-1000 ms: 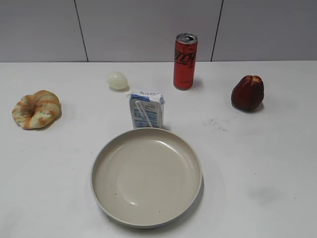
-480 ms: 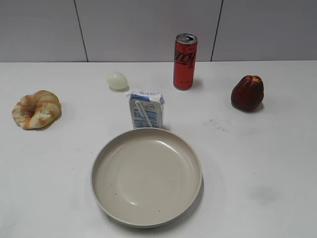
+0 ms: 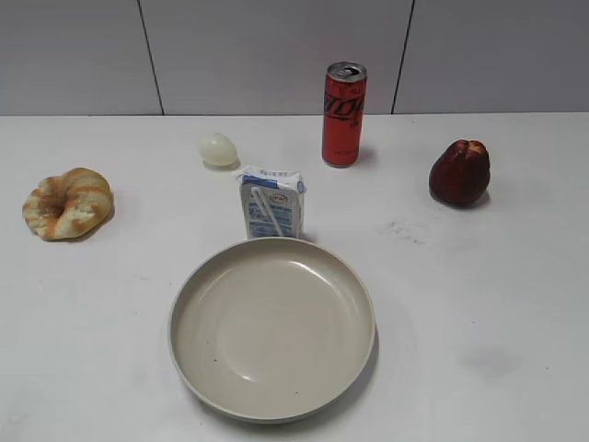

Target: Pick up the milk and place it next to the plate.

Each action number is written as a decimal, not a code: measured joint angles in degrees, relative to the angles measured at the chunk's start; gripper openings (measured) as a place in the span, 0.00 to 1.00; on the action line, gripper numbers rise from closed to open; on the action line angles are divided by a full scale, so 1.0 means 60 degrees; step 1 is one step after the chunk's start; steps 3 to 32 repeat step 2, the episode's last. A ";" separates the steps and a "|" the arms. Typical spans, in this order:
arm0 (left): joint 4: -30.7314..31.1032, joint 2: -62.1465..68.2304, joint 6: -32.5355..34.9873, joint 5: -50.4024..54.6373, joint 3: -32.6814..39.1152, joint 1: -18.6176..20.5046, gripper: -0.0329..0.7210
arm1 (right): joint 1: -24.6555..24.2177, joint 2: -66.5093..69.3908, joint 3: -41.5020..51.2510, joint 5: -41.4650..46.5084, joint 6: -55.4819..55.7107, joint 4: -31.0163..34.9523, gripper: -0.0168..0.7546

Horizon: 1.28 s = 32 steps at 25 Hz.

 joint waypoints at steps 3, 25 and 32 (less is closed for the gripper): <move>0.0000 0.0000 0.0000 0.0000 0.0000 0.0000 0.35 | 0.0000 0.0000 0.0000 0.0000 0.0001 0.0028 0.70; 0.0000 0.0000 0.0000 0.0000 0.0000 0.0000 0.35 | 0.0000 0.0000 0.0000 0.0000 0.0001 0.0028 0.70; 0.0000 0.0000 0.0000 0.0000 0.0000 0.0000 0.35 | 0.0000 0.0000 0.0000 0.0000 0.0001 0.0028 0.70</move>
